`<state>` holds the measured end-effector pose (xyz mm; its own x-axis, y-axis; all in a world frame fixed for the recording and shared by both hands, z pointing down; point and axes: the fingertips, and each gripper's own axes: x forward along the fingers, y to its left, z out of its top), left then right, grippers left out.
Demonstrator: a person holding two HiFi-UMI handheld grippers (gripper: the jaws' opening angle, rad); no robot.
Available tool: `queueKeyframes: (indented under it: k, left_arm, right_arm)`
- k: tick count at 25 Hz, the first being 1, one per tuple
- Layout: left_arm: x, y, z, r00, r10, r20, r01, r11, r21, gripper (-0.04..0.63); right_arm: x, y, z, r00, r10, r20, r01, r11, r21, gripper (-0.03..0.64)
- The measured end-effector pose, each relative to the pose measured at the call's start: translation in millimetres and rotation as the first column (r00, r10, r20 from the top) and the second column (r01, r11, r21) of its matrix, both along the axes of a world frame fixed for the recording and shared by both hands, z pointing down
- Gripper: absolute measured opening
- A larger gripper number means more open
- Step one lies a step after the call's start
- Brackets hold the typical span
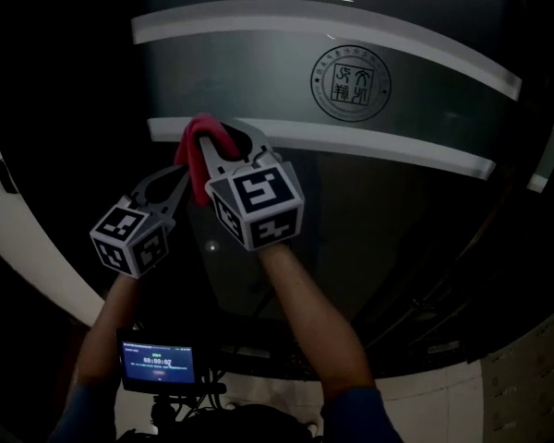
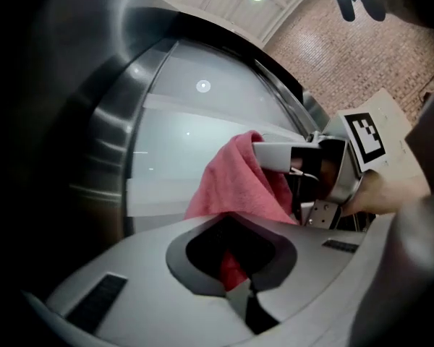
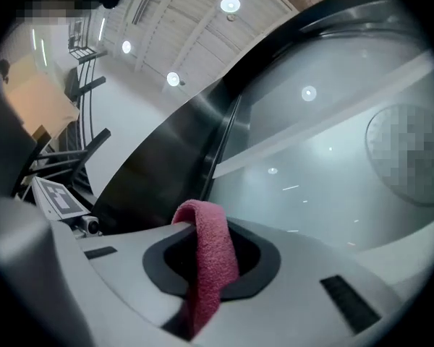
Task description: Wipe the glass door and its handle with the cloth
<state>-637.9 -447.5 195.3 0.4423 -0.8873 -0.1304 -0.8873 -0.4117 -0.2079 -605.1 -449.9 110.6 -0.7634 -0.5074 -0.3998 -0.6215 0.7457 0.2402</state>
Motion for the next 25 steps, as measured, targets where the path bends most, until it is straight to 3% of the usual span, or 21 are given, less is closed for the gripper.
queueKeyframes:
  k: [6, 10, 17, 21, 25]
  left_arm:
    - [-74, 4, 18, 0.996, -0.092, -0.006, 0.092, 0.995, -0.039, 0.009]
    - [-64, -1, 28, 0.998, -0.069, -0.002, 0.069, 0.996, -0.061, 0.009]
    - [38, -21, 43, 0.997, 0.071, 0.006, -0.070, 0.994, -0.086, 0.009]
    - [124, -31, 51, 0.984, 0.180, -0.011, -0.181, 0.979, -0.093, 0.009]
    - [200, -34, 50, 0.965, 0.260, -0.025, -0.261, 0.962, -0.081, 0.009]
  right_arm:
    - [-79, -4, 24, 0.998, -0.069, -0.009, 0.069, 0.997, -0.026, 0.028]
    - [-74, -11, 37, 0.999, -0.033, -0.035, 0.032, 0.999, -0.019, 0.028]
    - [34, -34, 53, 0.994, 0.108, 0.002, -0.107, 0.993, -0.057, 0.028]
    - [133, -39, 61, 0.974, 0.226, 0.016, -0.225, 0.972, -0.072, 0.028]
    - [241, -41, 62, 0.932, 0.362, 0.016, -0.359, 0.930, -0.082, 0.028]
